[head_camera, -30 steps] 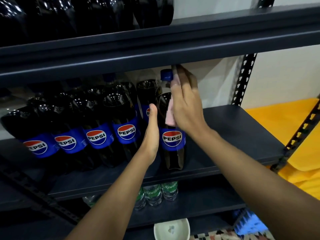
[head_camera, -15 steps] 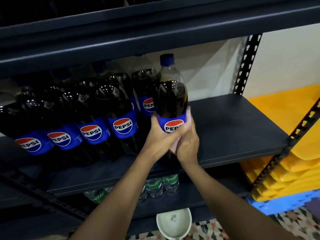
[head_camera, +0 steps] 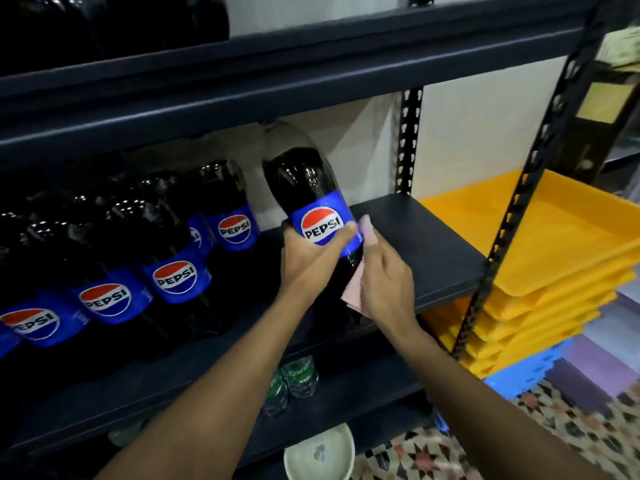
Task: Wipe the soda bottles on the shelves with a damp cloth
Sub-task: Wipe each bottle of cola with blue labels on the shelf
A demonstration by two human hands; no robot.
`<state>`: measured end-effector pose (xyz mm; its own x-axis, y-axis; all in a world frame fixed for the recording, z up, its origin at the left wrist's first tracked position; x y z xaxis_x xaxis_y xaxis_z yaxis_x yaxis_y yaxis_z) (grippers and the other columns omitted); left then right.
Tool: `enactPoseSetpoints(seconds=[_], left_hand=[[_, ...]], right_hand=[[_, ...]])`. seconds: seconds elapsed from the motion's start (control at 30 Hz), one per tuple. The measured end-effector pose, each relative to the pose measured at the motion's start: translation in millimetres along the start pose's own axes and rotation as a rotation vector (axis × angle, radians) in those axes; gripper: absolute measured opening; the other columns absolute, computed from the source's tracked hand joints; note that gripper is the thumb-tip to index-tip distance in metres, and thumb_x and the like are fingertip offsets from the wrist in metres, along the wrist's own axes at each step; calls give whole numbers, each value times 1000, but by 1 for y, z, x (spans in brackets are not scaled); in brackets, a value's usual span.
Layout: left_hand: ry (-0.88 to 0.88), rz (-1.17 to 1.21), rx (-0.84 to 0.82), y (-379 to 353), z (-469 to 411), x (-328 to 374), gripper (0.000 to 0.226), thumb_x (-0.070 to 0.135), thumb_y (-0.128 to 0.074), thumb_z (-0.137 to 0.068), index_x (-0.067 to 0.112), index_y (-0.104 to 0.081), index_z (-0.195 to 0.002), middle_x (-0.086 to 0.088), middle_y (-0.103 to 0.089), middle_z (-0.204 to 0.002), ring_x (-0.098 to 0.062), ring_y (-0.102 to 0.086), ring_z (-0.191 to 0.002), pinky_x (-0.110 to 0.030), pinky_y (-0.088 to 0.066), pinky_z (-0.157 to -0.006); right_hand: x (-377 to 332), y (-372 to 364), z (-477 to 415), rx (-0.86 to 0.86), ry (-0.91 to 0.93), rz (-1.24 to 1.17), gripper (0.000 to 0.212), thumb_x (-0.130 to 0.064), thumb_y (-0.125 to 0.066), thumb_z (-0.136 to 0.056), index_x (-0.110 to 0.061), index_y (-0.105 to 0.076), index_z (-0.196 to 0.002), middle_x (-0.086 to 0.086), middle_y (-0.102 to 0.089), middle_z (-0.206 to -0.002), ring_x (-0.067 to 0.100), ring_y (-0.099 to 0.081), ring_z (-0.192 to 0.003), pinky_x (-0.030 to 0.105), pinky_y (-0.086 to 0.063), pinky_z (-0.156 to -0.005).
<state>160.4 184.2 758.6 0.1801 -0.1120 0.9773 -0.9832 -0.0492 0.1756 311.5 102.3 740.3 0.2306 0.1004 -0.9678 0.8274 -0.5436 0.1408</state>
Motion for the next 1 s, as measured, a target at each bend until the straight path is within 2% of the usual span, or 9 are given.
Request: enactPoseSetpoints(seconds=[0.1, 0.17, 0.27, 0.37, 0.53, 0.73, 0.83, 0.9, 1.0], left_hand=[[91, 166, -56, -29, -6, 17, 88, 68, -87, -56, 14, -65, -122, -2, -80, -103, -15, -79, -90, -43, -65, -89], [182, 316, -164, -51, -7, 23, 80, 65, -85, -67, 9, -69, -123, -9, -81, -105, -24, -80, -94, -47, -63, -93], [368, 510, -486, -93, 9, 29, 89, 73, -73, -73, 7, -71, -133, -21, -73, -128, -37, -71, -121, -54, -50, -113], [481, 688, -589, -111, 23, 30, 86, 73, -66, -81, 8, -69, -137, -20, -64, -143, -37, -60, -136, -53, -41, -121], [567, 732, -516, -109, 28, 18, 79, 70, -64, -88, 8, -69, -137, -19, -70, -136, -35, -66, -129, -53, -46, -117], [640, 710, -539, -105, 39, 19, 73, 68, -69, -86, 6, -76, -125, -19, -73, -128, -33, -73, -112, -45, -58, -100], [648, 598, -530, -100, 38, 12, 72, 67, -69, -86, 7, -75, -125, -17, -75, -123, -32, -73, -105, -45, -57, -104], [624, 522, -531, -98, 35, 12, 63, 66, -67, -87, 9, -76, -113, -14, -77, -106, -28, -75, -89, -41, -63, -87], [595, 467, -521, -95, 29, 8, 57, 62, -67, -89, 10, -75, -110, -13, -78, -95, -25, -76, -75, -35, -63, -63]], right_hand=[[-37, 40, -3, 77, 228, 137, 37, -49, -44, -108, -41, -59, -140, -24, -62, -131, -7, -53, -122, 32, -47, -103], [-62, 61, 5, 156, 435, 219, 37, -39, -48, -107, -31, -61, -141, -17, -62, -137, 1, -53, -128, 37, -46, -105], [-94, 82, 24, 303, 799, 264, 42, -33, -50, -101, -12, -69, -132, 5, -67, -130, 24, -60, -123, 48, -46, -101], [-117, 91, 28, 382, 961, 320, 43, -36, -52, -96, -7, -74, -120, 11, -71, -116, 32, -64, -107, 50, -48, -90], [-129, 104, 4, 413, 719, 164, 41, -46, -48, -104, -15, -74, -96, -8, -62, -85, 13, -51, -81, 31, -42, -76], [-109, 92, 38, 481, 833, 231, 40, -32, -54, -97, -9, -73, -123, 11, -66, -120, 29, -58, -108, 42, -48, -90], [-102, 98, 28, 497, 655, 188, 40, -37, -57, -94, -13, -74, -121, 6, -61, -110, 24, -53, -103, 21, -42, -87], [-92, 102, 21, 499, 513, 166, 40, -41, -57, -94, -15, -74, -119, 1, -55, -102, 20, -50, -98, 10, -36, -80], [-80, 100, 14, 500, 400, 138, 43, -45, -53, -93, -15, -74, -116, -2, -53, -98, 16, -49, -96, 9, -35, -76]])
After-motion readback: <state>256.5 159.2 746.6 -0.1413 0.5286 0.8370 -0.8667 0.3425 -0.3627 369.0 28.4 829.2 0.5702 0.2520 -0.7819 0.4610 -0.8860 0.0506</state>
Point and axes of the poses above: each hand's wrist, its own z-axis away from the middle knuckle, its own y-axis out of the back of the hand, x = y × z, the point moved 9 cm from there along -z, towards the middle knuckle
